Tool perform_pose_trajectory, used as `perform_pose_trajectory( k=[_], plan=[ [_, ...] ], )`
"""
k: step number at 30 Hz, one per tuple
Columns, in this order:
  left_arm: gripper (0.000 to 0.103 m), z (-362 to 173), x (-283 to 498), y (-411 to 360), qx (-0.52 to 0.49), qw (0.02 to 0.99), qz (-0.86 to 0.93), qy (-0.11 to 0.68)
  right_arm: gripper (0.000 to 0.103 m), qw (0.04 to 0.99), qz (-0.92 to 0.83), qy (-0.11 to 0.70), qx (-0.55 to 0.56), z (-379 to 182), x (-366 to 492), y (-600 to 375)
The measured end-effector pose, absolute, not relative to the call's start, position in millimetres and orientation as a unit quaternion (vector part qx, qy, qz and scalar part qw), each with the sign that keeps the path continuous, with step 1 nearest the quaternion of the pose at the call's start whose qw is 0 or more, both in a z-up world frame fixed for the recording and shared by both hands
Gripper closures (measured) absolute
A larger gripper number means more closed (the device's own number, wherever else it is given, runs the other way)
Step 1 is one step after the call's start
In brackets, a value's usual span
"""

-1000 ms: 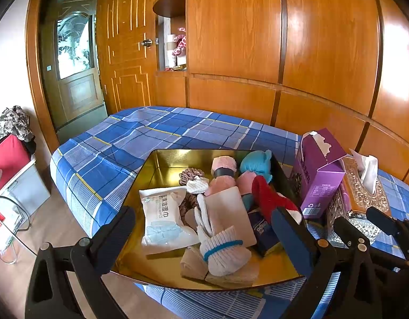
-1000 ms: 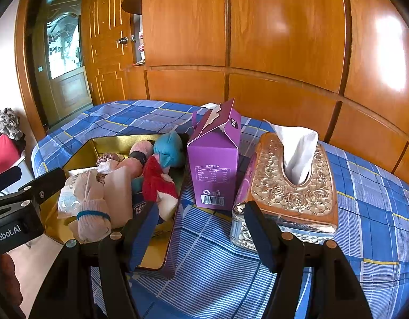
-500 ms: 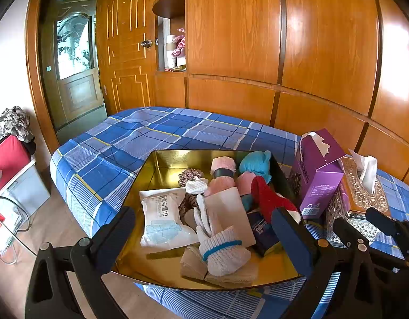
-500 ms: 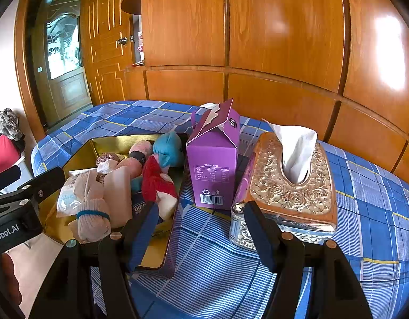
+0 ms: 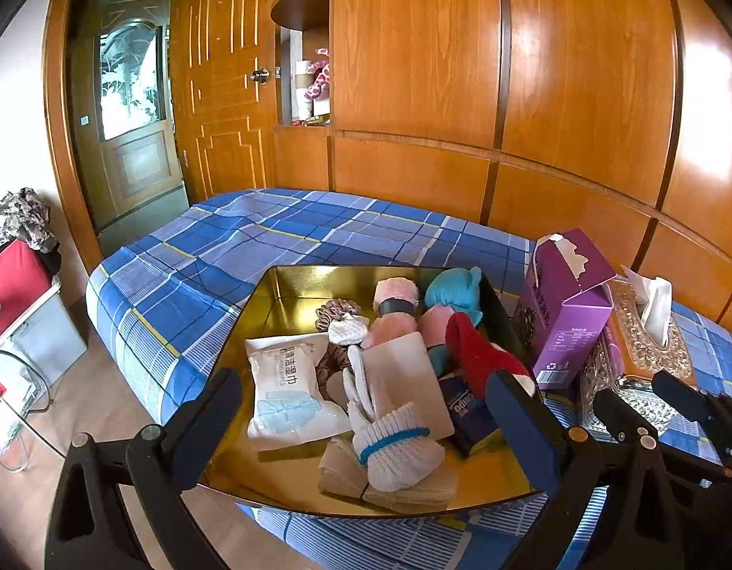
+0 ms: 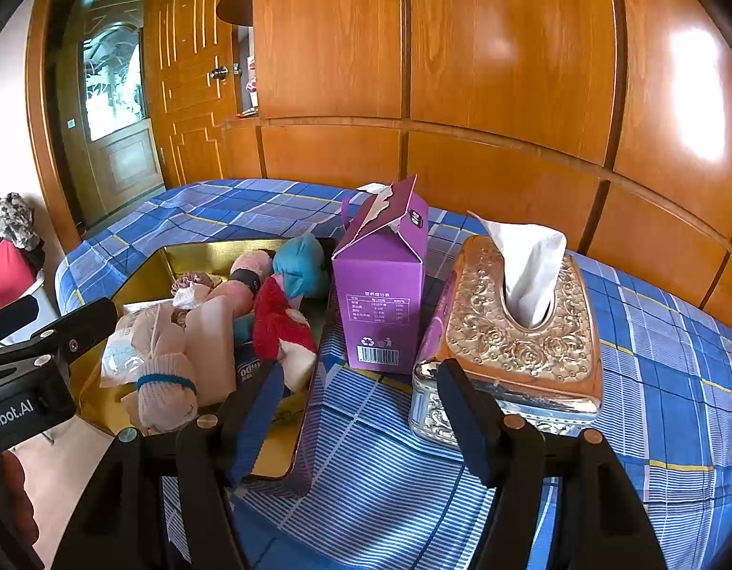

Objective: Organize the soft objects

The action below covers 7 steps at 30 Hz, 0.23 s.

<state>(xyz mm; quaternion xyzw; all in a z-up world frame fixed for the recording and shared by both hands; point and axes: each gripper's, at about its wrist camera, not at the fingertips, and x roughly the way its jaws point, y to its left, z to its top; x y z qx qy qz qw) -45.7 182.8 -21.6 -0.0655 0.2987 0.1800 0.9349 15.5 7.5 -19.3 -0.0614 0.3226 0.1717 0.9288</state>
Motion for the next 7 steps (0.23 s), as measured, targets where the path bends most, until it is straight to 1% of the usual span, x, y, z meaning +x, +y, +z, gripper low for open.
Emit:
perform_pose_trajectory(
  k=[7],
  plan=[
    [0.001, -23.2, -44.5, 185.5, -0.07, 0.936, 0.179, 0.296, 0.035, 0.931, 0.168, 0.317, -0.059, -18.1, 14.9, 6.6]
  ],
)
